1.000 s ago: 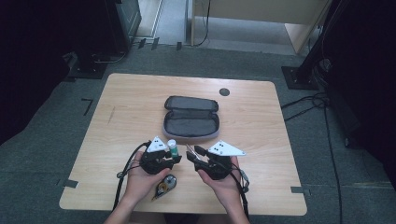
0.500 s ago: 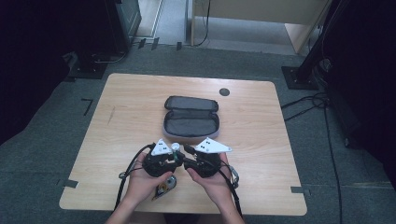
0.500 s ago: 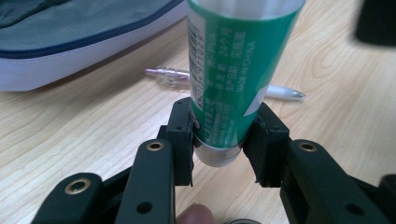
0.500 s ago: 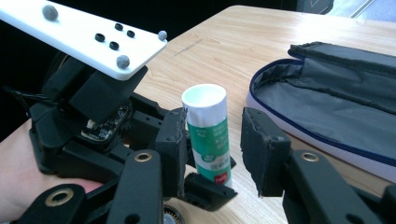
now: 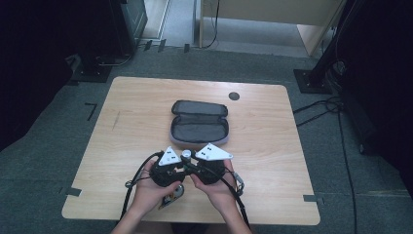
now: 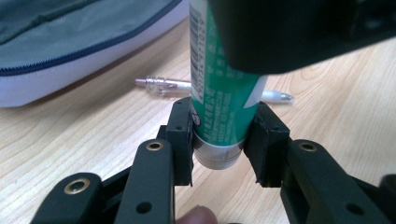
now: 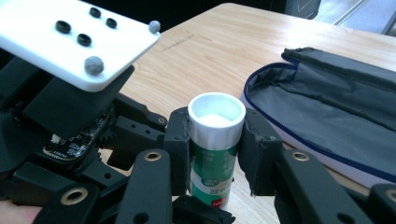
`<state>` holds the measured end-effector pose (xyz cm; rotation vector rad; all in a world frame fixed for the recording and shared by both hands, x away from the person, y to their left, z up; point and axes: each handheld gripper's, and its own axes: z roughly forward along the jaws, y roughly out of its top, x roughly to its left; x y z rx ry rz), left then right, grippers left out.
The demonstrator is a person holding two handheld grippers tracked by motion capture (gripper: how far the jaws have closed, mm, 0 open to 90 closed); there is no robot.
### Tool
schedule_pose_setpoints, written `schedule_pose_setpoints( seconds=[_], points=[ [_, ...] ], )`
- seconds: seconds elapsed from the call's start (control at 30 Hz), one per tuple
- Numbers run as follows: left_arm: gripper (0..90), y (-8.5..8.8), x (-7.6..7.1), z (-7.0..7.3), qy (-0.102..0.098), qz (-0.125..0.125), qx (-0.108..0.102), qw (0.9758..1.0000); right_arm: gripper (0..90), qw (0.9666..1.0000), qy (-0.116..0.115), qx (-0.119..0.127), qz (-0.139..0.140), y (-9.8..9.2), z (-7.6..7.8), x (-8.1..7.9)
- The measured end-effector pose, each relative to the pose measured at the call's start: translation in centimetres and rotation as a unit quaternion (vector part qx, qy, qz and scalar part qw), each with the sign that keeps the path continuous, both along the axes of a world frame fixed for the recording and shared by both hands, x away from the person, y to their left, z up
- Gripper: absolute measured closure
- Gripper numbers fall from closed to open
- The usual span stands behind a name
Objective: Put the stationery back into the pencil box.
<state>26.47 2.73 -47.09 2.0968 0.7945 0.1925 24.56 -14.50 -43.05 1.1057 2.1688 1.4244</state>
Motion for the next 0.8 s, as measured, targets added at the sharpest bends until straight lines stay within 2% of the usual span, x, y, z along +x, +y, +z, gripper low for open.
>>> schedule_pose_setpoints(
  seconds=[0.07, 0.1, 0.17, 0.23, 0.43, 0.57, 0.8],
  points=[
    [61.8, 0.3, -0.1, 0.2, -0.008, 0.006, -0.008, 0.9999, 66.4, 1.0, -0.008, 0.001, -0.005, -0.1, 0.2, -0.1],
    [55.9, 0.5, -0.1, 0.4, -0.009, 0.01, -0.014, 0.9998, 66.4, 0.9999, -0.012, 0.0, -0.011, -0.1, 0.3, -0.1],
    [46.9, 0.9, -0.2, 0.6, -0.008, 0.018, -0.022, 0.9996, 66.4, 0.9997, -0.012, 0.011, -0.017, -0.5, 0.5, 0.0],
    [42.3, 1.6, -0.2, 0.7, -0.009, 0.022, -0.028, 0.9993, 66.4, 0.9994, -0.011, 0.019, -0.027, -1.0, 0.7, 0.2],
    [22.1, 3.8, 0.1, 0.4, -0.011, 0.066, -0.028, 0.9974, 66.4, 0.9982, -0.016, 0.028, -0.052, -2.6, 1.7, 0.5],
    [11.5, 6.0, 0.2, 0.2, -0.011, 0.11, -0.037, 0.9932, 66.3, 0.9975, -0.02, 0.029, -0.061, -3.4, 2.1, 0.7],
    [2.0, 9.7, 0.1, -0.1, -0.009, 0.163, -0.036, 0.9859, 66.3, 0.9967, -0.016, 0.027, -0.074, -4.3, 2.1, 1.1]
  ],
)
